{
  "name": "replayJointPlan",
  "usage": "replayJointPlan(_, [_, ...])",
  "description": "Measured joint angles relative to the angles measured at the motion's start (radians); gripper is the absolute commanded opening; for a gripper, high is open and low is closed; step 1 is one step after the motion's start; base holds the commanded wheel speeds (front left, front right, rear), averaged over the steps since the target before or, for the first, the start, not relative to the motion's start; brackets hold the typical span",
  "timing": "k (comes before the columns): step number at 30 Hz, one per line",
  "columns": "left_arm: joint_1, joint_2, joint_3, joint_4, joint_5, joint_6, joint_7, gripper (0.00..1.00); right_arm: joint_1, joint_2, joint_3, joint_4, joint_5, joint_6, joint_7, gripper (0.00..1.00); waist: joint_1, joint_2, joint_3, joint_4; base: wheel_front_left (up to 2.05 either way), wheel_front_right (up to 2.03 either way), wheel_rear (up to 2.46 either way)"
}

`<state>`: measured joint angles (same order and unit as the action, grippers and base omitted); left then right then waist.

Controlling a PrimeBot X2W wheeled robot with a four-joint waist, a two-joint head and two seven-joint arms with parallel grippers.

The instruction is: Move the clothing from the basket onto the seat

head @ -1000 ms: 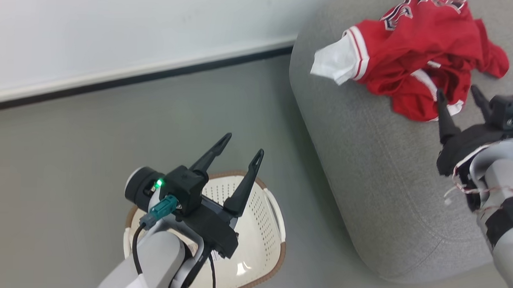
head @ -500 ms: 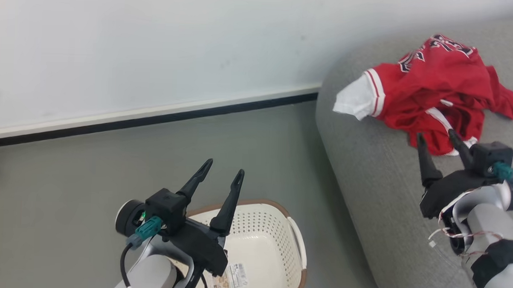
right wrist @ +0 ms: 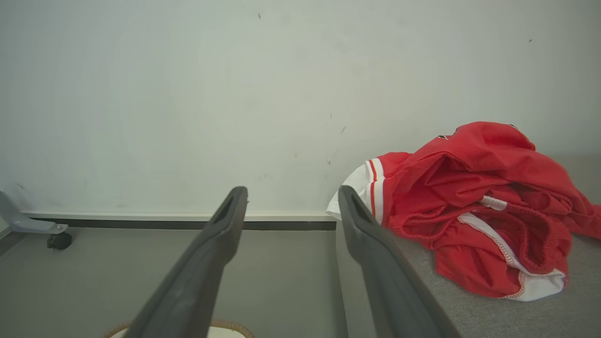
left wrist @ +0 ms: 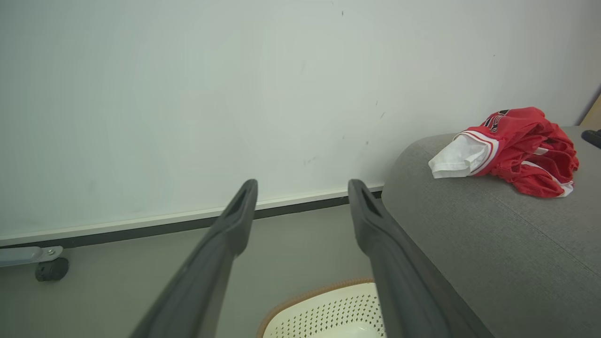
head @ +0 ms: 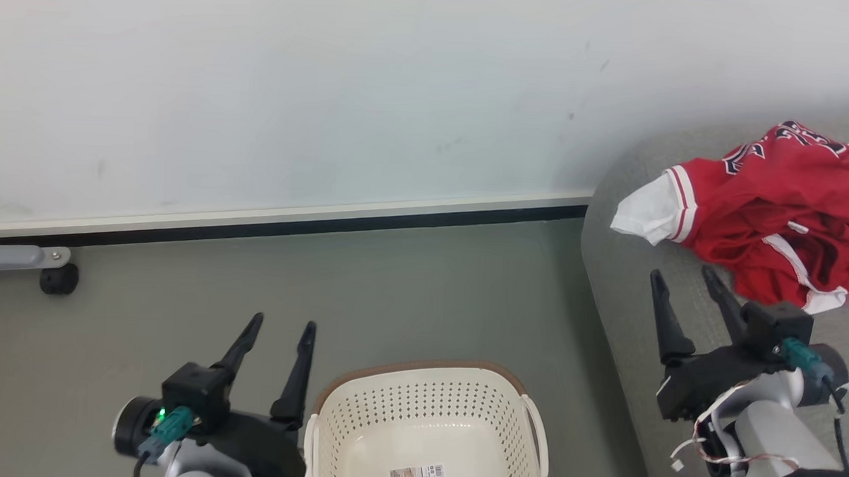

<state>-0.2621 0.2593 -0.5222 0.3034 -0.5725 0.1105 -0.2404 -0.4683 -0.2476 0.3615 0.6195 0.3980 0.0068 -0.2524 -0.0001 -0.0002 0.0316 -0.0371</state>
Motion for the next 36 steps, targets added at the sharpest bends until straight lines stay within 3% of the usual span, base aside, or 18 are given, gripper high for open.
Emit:
replayJointPlan(14, [0.149,0.035,0.1,-0.038,0.012,0.013,-0.009,1.0,0.28,0.02,-0.028,-0.266,-0.004,-0.087,0.0,1.0,0.0,0.0,-0.04,0.042,0.0,0.0,0.0])
replayJointPlan(23, [0.237,0.04,0.177,-0.071,0.048,0.013,-0.009,1.0,0.396,0.017,-0.059,-0.405,-0.02,-0.107,0.0,1.0,0.0001,0.0002,-0.048,0.047,0.0,0.0,0.0])
replayJointPlan(36, [0.295,-0.003,0.263,-0.124,0.138,0.013,-0.009,1.0,0.458,0.016,-0.094,-0.514,-0.029,-0.122,-0.001,1.0,0.0001,0.0002,-0.051,0.055,0.0,0.0,0.0])
